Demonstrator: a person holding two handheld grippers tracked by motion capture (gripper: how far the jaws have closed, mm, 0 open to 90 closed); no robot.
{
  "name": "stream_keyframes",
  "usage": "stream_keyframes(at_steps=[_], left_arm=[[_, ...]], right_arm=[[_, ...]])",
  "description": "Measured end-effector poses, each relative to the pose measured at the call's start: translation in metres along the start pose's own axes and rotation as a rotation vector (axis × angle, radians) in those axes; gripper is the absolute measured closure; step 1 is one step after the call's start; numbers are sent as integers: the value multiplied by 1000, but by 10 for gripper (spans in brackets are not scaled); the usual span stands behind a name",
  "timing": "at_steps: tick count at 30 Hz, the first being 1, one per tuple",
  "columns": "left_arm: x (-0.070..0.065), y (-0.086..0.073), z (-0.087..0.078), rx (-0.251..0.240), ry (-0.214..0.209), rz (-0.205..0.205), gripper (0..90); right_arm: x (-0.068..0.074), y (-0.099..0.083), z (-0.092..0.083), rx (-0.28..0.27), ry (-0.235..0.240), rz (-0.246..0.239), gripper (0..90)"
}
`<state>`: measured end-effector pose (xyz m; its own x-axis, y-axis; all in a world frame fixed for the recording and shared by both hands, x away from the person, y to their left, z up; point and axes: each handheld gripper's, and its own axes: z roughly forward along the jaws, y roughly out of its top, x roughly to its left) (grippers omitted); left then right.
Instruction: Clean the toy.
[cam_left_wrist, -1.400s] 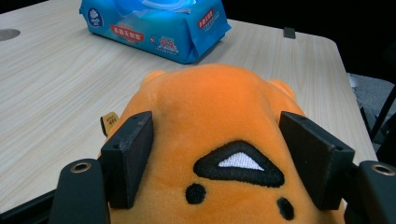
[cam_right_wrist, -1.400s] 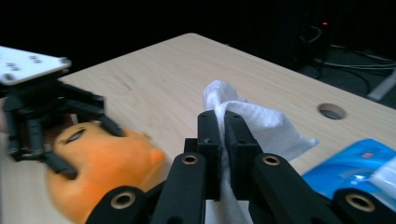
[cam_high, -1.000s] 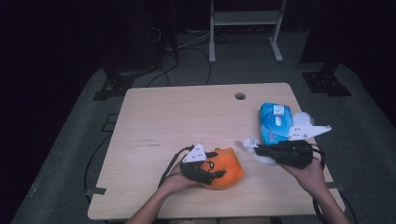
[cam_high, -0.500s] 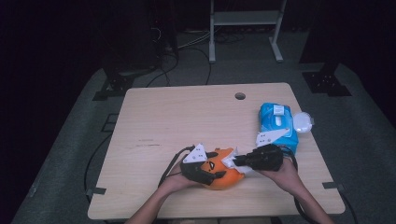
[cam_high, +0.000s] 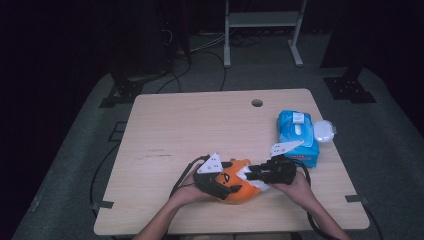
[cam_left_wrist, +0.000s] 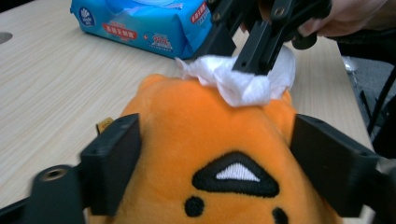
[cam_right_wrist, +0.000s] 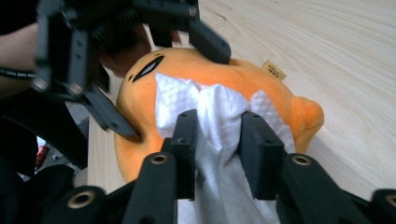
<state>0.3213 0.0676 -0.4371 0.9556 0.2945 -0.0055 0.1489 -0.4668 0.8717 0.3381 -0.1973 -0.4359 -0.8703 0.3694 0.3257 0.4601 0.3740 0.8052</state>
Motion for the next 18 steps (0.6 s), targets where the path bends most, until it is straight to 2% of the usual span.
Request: stream_keyframes(at_steps=[3,6,7,9,10,11,12,13,16,17,18], left_arm=[[1,9,-12,18,1,-13,101],[1,6,-21,86,-7,30,121],[2,4,-22,90,-10,39,137],[2,1,-23,87,-15,36,157],[4,-1,-22,90,-7,30,232],[4,-1,-22,90,-7,30,254],[4,-2,-21,89,-3,33,254],[6,-3,-20,80,-2,24,290],[9,-5,-20,69,3,17,314],[10,-6,-19,57,4,3,314],[12,-7,-18,50,6,-3,321]], right_arm=[[2,0,-2,-3,-21,-15,708],[1,-2,-5,-15,-31,-9,739],[1,-2,-5,-21,-28,-3,753],[0,-3,-6,-25,-24,0,765],[1,-2,-7,-27,-32,-11,787],[1,-2,-7,-27,-32,-11,787],[2,-2,-8,-27,-40,-17,795],[5,-1,-11,-23,-60,-37,811],[8,-2,-15,-27,-68,-47,818],[8,-2,-15,-27,-68,-47,818],[15,0,-14,-23,-77,-78,819]])
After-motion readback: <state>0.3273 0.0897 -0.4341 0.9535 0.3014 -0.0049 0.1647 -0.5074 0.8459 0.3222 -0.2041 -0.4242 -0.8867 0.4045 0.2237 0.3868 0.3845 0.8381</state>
